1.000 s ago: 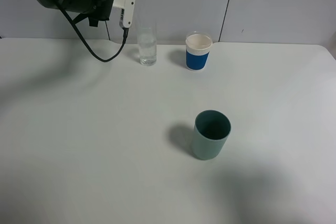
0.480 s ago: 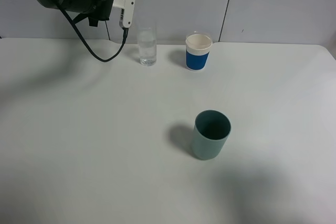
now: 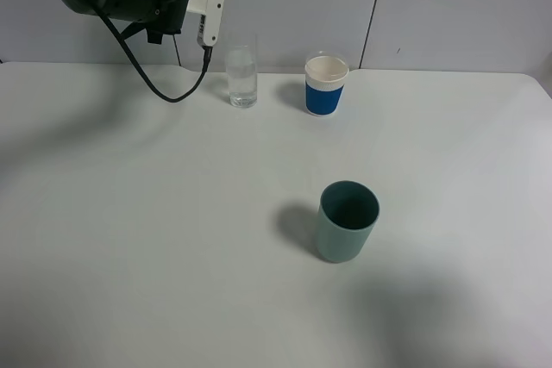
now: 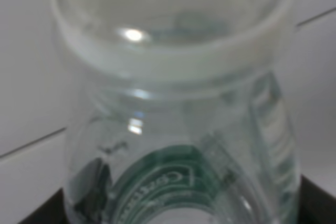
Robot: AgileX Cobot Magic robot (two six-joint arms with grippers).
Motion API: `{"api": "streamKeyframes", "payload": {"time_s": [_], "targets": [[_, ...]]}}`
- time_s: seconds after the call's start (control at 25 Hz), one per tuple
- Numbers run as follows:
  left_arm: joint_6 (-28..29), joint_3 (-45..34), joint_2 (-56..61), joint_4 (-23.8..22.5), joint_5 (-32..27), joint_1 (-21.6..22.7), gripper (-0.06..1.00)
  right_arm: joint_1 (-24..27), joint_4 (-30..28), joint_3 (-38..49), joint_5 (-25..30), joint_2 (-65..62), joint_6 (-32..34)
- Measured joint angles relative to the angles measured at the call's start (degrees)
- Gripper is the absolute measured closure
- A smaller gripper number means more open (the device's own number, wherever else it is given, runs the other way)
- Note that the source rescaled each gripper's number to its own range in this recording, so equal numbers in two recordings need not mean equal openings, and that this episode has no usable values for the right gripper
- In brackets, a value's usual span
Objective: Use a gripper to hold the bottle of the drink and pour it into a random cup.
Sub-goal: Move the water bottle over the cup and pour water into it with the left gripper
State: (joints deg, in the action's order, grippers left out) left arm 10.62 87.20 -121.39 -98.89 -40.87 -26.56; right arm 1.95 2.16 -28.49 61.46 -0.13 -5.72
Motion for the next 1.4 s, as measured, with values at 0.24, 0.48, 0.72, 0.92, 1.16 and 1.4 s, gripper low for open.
{"api": "streamKeyframes", "payload": {"time_s": [0.24, 0.48, 0.72, 0.92, 1.16, 1.4], "targets": [[-0.40, 0.00, 0.00, 0.00, -0.93, -0.45, 0.91, 0.00, 0.00, 0.00, 0.00, 0.00, 0.00], [-1.16, 0.00, 0.00, 0.00, -1.30, -0.82, 0.91, 0.00, 0.00, 0.00, 0.00, 0.00, 0.00], [-2.49, 0.00, 0.00, -0.02, -1.78, -0.88, 0.91, 0.00, 0.00, 0.00, 0.00, 0.00, 0.00], [-3.13, 0.00, 0.07, -0.18, -1.78, -0.88, 0.91, 0.00, 0.00, 0.00, 0.00, 0.00, 0.00], [-3.26, 0.00, 0.09, -0.38, -1.84, -0.88, 0.91, 0.00, 0.00, 0.00, 0.00, 0.00, 0.00], [-3.26, 0.00, 0.09, -0.38, -1.90, -1.06, 0.91, 0.00, 0.00, 0.00, 0.00, 0.00, 0.00]]}}
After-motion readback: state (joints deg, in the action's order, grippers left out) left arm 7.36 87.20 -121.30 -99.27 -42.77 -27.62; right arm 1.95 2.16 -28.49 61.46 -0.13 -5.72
